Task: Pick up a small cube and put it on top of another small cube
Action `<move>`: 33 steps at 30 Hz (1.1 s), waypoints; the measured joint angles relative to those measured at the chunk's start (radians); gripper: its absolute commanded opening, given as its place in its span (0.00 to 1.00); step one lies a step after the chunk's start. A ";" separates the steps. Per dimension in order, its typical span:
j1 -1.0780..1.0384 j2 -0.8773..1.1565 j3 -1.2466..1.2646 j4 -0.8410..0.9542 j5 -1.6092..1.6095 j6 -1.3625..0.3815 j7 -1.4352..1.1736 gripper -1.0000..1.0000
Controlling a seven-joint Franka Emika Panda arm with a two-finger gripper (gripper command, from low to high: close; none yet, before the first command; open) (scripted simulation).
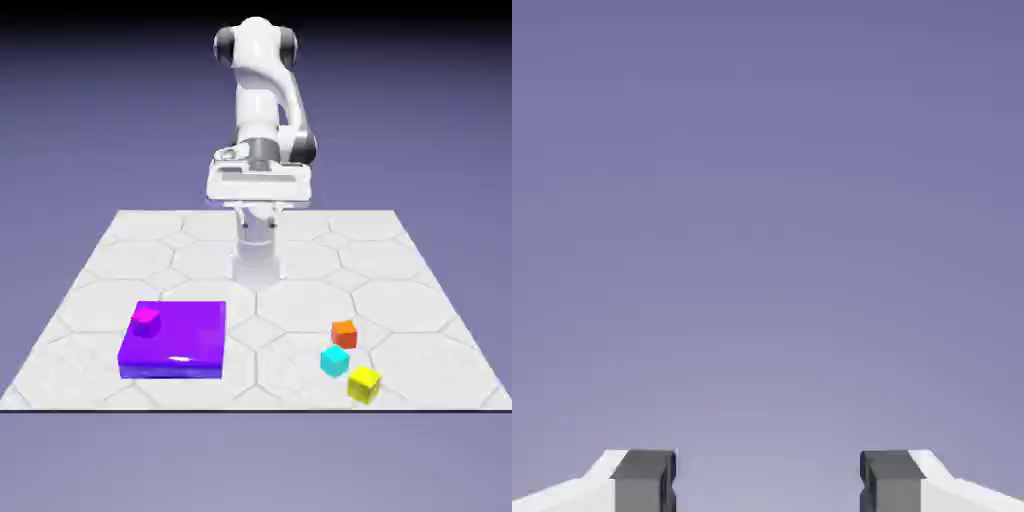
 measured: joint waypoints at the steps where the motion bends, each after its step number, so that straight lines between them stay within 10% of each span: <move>1: 0.036 -0.016 -0.028 0.017 -0.014 -0.021 -0.026 0.50; 33: 1.196 -0.534 -0.912 0.565 -0.463 -0.695 -0.848 0.50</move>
